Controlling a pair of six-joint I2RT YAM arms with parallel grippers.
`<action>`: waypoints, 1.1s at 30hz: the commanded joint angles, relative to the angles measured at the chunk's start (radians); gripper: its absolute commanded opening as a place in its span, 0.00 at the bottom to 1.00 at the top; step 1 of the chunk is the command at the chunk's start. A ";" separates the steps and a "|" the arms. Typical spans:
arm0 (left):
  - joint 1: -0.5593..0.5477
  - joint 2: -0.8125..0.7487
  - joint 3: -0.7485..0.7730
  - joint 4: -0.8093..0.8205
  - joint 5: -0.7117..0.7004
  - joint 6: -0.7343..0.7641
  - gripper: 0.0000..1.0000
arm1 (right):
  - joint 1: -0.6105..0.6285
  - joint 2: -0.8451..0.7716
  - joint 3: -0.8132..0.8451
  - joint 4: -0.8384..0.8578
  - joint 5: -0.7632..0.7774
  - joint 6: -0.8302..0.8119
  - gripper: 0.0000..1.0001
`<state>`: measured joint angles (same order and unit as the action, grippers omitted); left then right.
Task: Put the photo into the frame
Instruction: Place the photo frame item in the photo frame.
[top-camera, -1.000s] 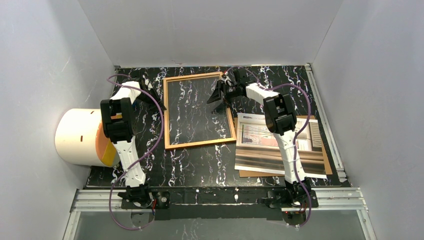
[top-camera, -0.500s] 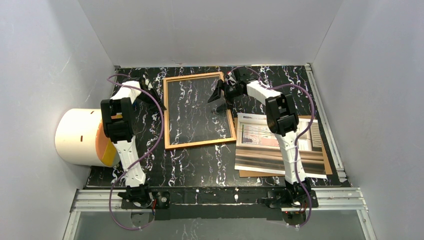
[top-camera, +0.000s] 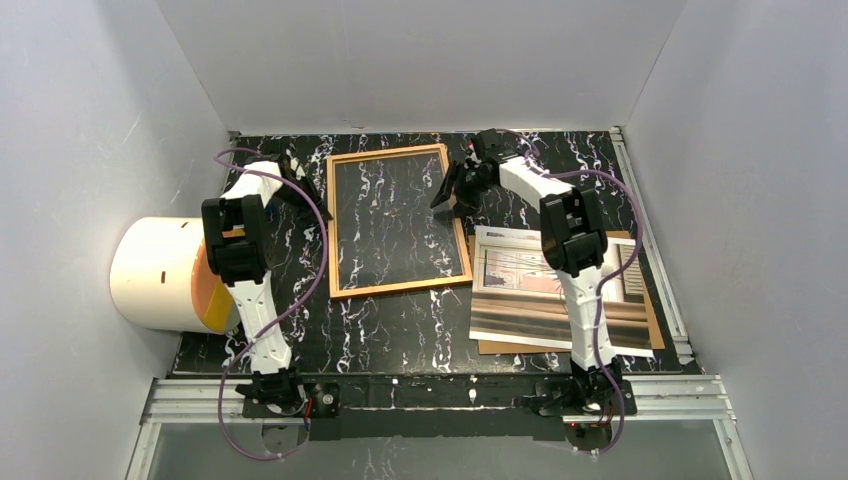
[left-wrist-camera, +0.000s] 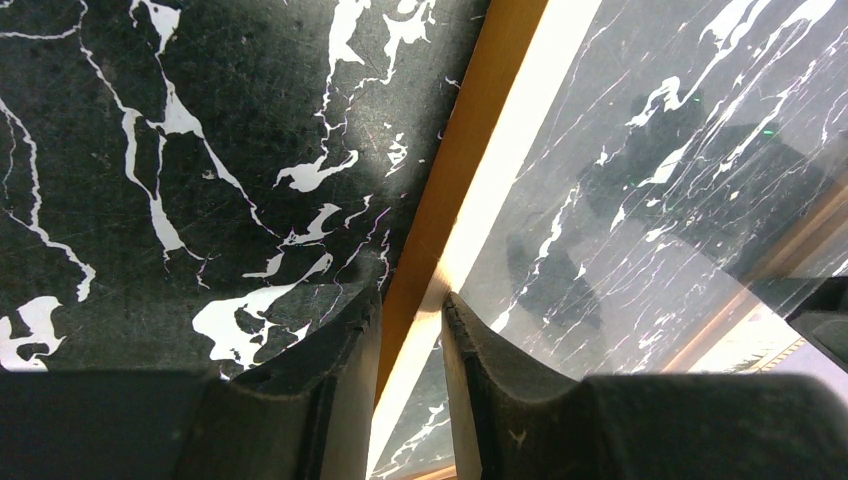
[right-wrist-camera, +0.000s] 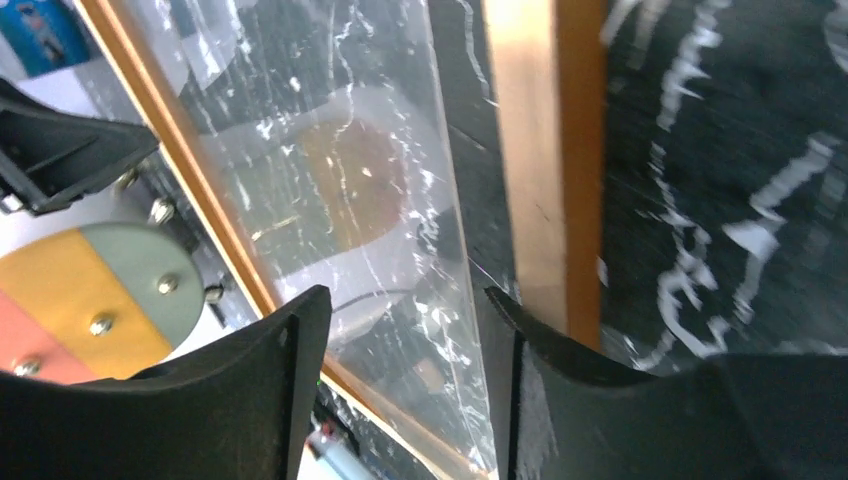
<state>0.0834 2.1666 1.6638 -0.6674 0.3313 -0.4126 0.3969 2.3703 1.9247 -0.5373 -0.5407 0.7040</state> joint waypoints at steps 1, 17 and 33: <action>-0.007 0.047 -0.003 -0.034 -0.062 0.018 0.27 | -0.012 -0.183 -0.081 0.023 0.201 0.007 0.63; -0.008 0.050 0.004 -0.016 -0.029 0.011 0.32 | 0.010 -0.111 -0.034 -0.001 0.103 -0.119 0.50; -0.007 -0.010 0.073 -0.054 -0.103 -0.029 0.39 | 0.009 -0.140 -0.032 0.002 0.119 -0.165 0.54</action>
<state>0.0811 2.1727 1.6829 -0.6857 0.3096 -0.4290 0.4206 2.3138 1.8645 -0.5777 -0.4217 0.5591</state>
